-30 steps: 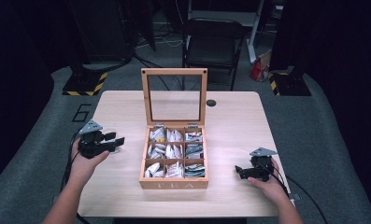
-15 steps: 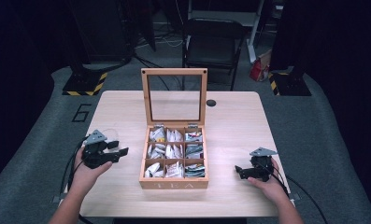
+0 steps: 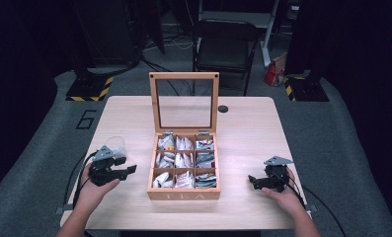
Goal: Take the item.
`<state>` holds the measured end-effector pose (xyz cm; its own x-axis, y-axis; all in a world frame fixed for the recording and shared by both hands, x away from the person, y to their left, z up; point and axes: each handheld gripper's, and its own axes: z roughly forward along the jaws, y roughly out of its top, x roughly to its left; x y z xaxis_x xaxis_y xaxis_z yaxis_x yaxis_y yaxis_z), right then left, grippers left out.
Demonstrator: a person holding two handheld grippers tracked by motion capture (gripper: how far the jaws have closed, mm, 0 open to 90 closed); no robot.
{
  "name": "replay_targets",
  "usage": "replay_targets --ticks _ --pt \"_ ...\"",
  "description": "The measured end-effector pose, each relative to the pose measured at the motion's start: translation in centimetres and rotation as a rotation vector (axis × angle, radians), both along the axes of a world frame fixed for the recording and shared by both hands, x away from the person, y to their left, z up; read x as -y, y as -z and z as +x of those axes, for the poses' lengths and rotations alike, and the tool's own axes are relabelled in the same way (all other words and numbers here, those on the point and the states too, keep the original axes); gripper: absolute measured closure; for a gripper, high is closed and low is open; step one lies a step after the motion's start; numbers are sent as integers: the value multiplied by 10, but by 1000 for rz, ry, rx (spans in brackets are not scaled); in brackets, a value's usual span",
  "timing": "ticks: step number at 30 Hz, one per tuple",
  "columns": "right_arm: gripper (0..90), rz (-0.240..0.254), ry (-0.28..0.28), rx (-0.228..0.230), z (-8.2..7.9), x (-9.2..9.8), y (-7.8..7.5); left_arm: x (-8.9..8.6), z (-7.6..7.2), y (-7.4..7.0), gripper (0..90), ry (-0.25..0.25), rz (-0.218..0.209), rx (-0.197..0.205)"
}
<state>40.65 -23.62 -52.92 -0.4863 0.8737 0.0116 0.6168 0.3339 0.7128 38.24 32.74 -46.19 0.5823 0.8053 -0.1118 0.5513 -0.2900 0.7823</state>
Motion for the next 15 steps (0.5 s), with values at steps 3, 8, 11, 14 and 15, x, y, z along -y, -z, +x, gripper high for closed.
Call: replay_targets --ticks 3,8,11,14,15 --pt "0 0 0 0 0 0 0 -1 -1 5 401 3 6 -10" --pt "0 0 0 0 0 0 0 -4 -3 14 401 -3 5 -24" --pt "0 0 0 0 0 0 0 -5 -3 19 401 -5 13 -37" --pt "0 0 0 0 0 0 0 -7 -3 25 401 -6 20 -44" --pt "0 0 0 0 0 0 0 -8 -3 27 401 -11 27 -40"
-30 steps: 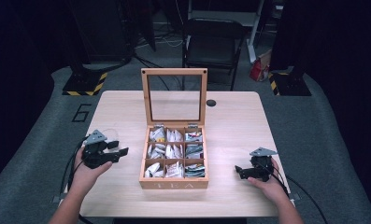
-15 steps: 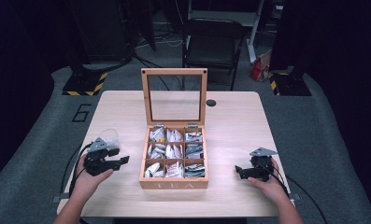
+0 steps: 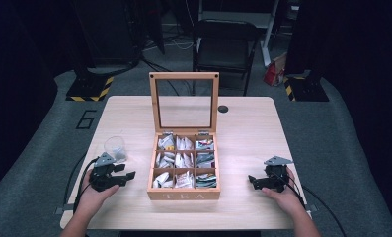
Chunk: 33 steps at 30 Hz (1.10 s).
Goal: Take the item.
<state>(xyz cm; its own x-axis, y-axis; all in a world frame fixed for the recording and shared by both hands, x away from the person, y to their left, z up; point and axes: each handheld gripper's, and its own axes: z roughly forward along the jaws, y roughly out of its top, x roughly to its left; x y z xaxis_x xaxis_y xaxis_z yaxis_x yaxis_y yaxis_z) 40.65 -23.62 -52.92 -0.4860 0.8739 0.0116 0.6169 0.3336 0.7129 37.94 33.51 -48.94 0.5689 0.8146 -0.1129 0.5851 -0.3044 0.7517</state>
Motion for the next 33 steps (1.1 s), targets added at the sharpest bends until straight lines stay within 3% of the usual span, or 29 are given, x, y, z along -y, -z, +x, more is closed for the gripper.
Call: replay_targets --ticks 6,12,19,28,33 --pt "0 0 0 0 0 0 0 -1 1 9 401 4 10 -46" --pt "0 0 0 0 0 0 0 -1 2 15 401 -2 19 -65" --pt "0 0 0 0 0 0 0 3 3 18 401 0 41 -45" --pt "0 0 0 0 0 0 0 4 4 21 399 5 64 -54" --pt "0 0 -2 -3 0 0 0 5 4 21 398 2 53 -56"
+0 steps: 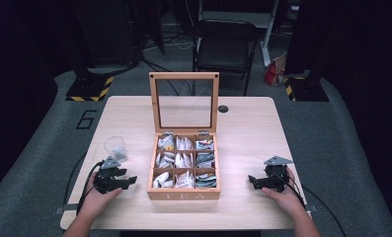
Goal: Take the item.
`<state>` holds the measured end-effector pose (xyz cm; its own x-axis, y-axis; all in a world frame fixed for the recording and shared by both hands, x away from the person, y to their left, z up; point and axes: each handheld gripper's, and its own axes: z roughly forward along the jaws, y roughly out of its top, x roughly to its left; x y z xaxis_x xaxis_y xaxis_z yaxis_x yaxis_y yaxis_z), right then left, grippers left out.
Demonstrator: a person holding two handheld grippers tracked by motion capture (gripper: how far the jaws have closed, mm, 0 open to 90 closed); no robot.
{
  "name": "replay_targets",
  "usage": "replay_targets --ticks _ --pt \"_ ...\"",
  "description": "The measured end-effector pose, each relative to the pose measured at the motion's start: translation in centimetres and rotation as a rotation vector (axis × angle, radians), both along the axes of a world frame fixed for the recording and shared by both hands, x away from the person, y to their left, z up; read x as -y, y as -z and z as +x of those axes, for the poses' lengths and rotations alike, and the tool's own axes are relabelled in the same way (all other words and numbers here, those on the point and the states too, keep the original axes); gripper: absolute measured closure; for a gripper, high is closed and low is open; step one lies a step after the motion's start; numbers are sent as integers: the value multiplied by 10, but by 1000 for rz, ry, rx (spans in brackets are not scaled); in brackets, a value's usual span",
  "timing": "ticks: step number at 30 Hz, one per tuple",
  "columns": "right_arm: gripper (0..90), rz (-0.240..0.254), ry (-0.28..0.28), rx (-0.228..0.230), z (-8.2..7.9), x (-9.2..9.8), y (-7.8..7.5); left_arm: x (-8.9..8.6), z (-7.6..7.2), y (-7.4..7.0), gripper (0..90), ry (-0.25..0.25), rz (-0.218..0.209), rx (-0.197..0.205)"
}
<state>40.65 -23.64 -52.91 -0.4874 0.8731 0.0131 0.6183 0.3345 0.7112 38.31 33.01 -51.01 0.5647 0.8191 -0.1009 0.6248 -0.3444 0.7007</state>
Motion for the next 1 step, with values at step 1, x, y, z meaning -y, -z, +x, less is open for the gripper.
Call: replay_targets --ticks 1 --pt "0 0 2 3 0 0 0 0 0 0 398 6 0 -3"
